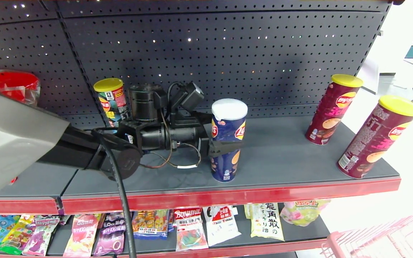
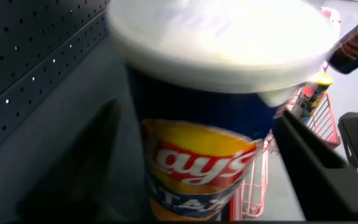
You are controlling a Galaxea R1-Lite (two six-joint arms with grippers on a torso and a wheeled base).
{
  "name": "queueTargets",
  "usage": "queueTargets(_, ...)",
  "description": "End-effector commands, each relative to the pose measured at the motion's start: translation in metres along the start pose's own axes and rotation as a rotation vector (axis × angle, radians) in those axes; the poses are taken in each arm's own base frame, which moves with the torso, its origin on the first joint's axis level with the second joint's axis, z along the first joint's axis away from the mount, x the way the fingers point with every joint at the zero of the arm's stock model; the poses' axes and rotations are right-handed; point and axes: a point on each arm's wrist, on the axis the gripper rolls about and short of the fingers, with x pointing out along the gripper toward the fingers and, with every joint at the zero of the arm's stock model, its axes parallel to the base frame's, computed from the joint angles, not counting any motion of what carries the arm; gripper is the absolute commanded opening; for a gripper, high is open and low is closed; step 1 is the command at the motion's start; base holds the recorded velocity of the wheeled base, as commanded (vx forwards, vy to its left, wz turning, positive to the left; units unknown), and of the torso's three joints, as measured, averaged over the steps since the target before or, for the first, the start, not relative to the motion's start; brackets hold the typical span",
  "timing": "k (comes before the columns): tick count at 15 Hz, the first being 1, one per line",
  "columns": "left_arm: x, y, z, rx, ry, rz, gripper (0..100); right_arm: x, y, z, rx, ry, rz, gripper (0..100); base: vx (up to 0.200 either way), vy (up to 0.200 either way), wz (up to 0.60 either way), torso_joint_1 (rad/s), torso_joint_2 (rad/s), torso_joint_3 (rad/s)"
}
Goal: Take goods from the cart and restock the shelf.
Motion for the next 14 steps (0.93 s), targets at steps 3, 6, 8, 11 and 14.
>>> queueTargets(3, -0.016, -0.012, 0.016, 0.012, -0.008, 0.075, 100, 0.001, 0.000, 0.000, -0.001, 0.004, 0.001, 0, 0.000, 0.000, 0.00, 0.000, 0.00, 0.000)
queueTargets(6, -0.032, -0.023, 0.024, 0.013, 0.000, 0.207, 100, 0.001, 0.000, -0.001, -0.002, 0.010, 0.004, 0, 0.000, 0.000, 0.00, 0.000, 0.00, 0.000)
queueTargets(8, -0.047, -0.030, 0.032, 0.005, -0.009, 0.223, 100, 0.002, 0.001, -0.002, -0.003, 0.011, 0.006, 0, 0.000, 0.000, 0.00, 0.000, 0.00, 0.000)
queueTargets(11, -0.073, -0.040, 0.045, -0.033, -0.036, 0.259, 100, 0.002, 0.001, -0.002, -0.004, 0.015, 0.016, 0, 0.000, 0.000, 0.00, 0.000, 0.00, 0.000)
queueTargets(14, -0.114, -0.068, 0.050, -0.047, -0.021, 0.336, 100, 0.009, 0.001, 0.009, -0.013, 0.049, 0.004, 0, 0.000, 0.000, 0.00, 0.000, 0.00, 0.000)
